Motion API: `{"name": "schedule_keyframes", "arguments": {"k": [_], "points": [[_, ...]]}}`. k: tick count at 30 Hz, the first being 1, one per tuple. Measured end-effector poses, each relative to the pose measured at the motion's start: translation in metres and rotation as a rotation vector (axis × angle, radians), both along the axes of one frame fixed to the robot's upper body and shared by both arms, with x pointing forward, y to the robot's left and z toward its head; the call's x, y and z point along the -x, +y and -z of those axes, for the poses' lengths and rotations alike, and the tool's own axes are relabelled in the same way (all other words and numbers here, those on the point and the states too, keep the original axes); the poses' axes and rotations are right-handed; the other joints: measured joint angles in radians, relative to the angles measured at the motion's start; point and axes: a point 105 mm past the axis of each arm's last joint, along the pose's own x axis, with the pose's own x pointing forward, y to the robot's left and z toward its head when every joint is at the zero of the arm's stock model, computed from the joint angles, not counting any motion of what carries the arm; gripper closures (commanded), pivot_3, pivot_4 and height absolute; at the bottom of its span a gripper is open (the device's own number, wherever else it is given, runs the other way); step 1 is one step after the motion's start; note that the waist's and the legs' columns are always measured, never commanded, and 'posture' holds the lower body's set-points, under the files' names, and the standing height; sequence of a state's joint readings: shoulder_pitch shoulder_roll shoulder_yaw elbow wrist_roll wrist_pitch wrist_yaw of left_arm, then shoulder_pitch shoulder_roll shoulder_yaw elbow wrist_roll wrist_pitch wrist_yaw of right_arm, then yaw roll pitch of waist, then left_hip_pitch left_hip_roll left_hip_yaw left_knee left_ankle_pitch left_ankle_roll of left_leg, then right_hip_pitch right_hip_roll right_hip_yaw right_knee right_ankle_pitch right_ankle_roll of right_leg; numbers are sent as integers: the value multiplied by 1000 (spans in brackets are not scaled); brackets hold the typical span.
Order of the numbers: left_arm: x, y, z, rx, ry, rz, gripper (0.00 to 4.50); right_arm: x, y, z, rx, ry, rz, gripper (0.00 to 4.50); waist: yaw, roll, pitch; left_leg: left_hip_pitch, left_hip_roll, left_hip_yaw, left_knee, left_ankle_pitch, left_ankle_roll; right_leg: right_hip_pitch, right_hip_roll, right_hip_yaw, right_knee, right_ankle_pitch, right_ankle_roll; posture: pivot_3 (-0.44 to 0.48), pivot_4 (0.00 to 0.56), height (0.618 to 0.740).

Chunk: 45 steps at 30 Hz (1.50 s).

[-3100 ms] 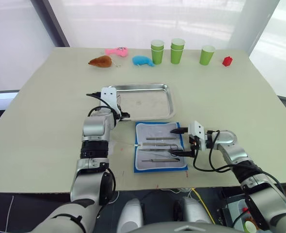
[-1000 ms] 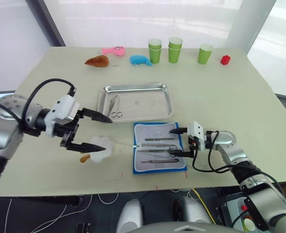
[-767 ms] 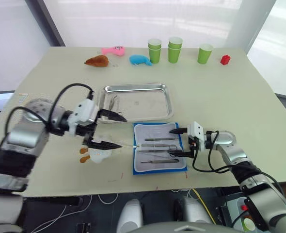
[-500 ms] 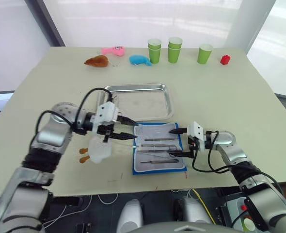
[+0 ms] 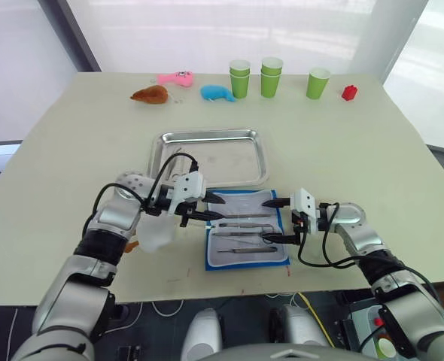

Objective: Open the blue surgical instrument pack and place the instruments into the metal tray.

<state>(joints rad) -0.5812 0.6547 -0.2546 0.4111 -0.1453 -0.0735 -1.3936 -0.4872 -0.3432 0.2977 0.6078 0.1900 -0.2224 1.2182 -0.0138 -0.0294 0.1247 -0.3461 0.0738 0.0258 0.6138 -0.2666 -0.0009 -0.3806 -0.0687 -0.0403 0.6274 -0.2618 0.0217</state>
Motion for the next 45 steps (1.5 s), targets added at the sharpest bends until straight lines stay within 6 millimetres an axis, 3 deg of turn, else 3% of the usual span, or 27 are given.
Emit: {"name": "schedule_keyframes", "arguments": {"k": [11,26,27,28,30,31,45], "points": [[-3,-2,16,-6,32,-25,2637,0,0,0,-1,0,1,0,0,0,0,0,0,-2,0,0,0,1,0,-2,0,0,-1,0,150,740],[0,-13,23,31,28,12,2637,0,0,1,-1,2,2,0,0,1,-1,0,0,-2,0,0,0,2,0,-3,0,0,-1,0,150,740],[1,-12,23,35,29,13,3195,0,0,1,-1,2,2,0,0,1,-1,0,0,-2,0,0,0,2,0,-3,0,0,-1,0,150,740],[3,-12,25,37,33,22,3342,0,0,1,-1,2,3,0,0,1,-1,0,0,-2,0,0,0,2,0,-3,0,0,-1,0,150,740],[4,-12,26,39,31,25,4287,0,0,1,-1,3,5,0,0,1,-2,0,0,-3,0,0,0,2,0,-3,0,0,-1,0,150,740],[4,-11,27,40,30,25,4462,0,0,1,-2,3,6,0,0,1,-2,0,0,-3,0,0,0,2,0,-4,0,0,-1,0,150,740],[3,-7,20,-28,1,42,4462,1,0,1,-3,3,7,0,-1,2,-3,0,0,-4,0,0,0,2,2,-5,0,1,-1,0,150,740]]}}
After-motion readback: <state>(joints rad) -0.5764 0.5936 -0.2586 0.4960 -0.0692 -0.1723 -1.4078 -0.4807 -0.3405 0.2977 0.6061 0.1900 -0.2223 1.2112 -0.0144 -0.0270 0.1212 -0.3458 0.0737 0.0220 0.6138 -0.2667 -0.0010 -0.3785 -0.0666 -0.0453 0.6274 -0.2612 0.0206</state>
